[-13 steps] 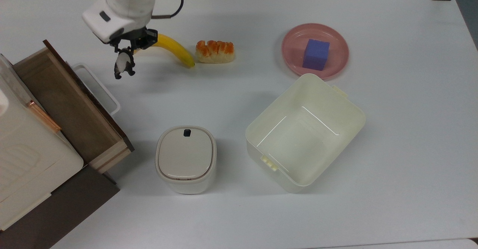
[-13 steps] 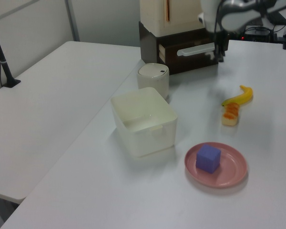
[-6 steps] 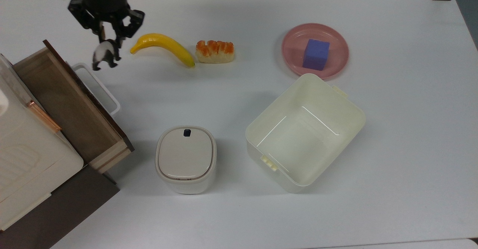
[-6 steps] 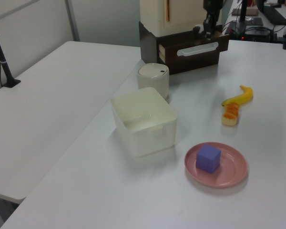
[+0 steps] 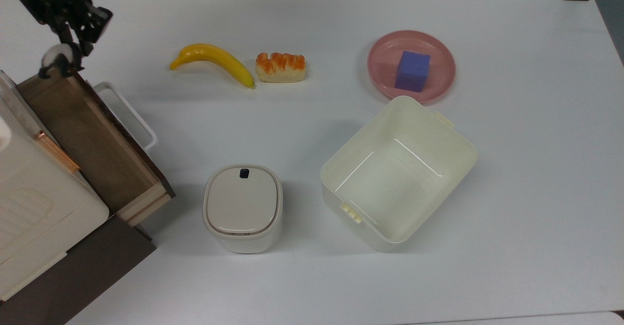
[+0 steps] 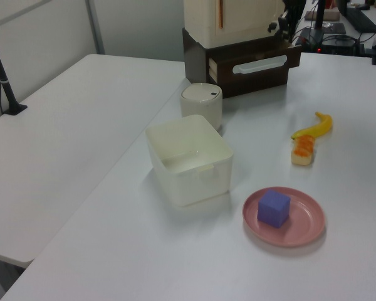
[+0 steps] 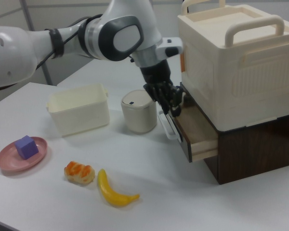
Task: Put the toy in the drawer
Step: 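Lift the panda toy and carry it over the open wooden drawer, then lower the panda toy into the drawer and open the gripper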
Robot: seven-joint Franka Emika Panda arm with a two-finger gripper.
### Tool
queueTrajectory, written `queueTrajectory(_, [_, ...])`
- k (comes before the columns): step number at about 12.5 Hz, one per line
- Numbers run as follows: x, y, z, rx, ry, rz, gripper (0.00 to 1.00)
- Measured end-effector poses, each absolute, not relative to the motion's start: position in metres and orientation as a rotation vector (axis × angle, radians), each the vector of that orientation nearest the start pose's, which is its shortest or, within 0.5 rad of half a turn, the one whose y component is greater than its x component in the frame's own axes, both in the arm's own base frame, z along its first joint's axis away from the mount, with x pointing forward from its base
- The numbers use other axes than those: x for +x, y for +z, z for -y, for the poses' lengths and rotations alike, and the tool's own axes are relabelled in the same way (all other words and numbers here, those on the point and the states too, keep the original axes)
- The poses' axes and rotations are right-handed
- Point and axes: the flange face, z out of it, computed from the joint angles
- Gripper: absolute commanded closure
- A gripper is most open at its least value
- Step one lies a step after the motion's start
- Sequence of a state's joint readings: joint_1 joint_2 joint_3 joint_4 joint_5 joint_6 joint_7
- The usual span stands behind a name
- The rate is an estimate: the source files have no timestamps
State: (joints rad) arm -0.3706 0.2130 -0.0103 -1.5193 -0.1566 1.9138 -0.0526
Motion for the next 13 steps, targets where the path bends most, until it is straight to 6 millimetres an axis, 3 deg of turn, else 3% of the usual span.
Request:
queueTrajectory(3, [0.605, 0.554, 0.271, -3.246, -0.346, -0.584, 1.00])
queueTrajectory(5, [0.614, 0.544, 0.280, -3.201, -0.419, -0.746, 1.00])
queueTrajectory(8, [0.621, 0.539, 0.279, -3.153, -0.433, -0.874, 1.00])
queueTrajectory(11, [0.629, 0.526, 0.281, -3.143, -0.464, -0.889, 1.00])
queueTrajectory(12, [0.632, 0.521, 0.282, -3.145, -0.477, -0.886, 0.90])
queueTrajectory(13, [0.633, 0.519, 0.283, -3.148, -0.484, -0.883, 0.53])
